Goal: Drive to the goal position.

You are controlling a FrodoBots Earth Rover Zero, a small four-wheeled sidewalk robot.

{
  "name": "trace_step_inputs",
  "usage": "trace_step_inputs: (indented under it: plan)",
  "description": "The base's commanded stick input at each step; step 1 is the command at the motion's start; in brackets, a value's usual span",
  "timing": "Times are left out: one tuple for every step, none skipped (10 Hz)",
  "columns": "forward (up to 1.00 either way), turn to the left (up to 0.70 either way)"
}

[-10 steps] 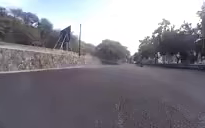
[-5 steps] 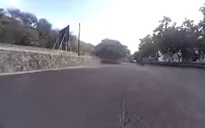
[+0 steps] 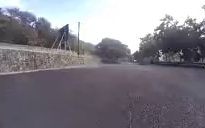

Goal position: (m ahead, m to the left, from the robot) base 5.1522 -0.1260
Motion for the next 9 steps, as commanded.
trace_step_inputs:
  plan:
    - [0.70, 0.00]
    - [0.70, 0.00]
    - [0.70, 0.00]
    - [0.70, 0.00]
    - [0.70, 0.00]
    - [0.70, 0.00]
    - [0.70, 0.00]
    - [0.70, 0.00]
    - [0.70, 0.00]
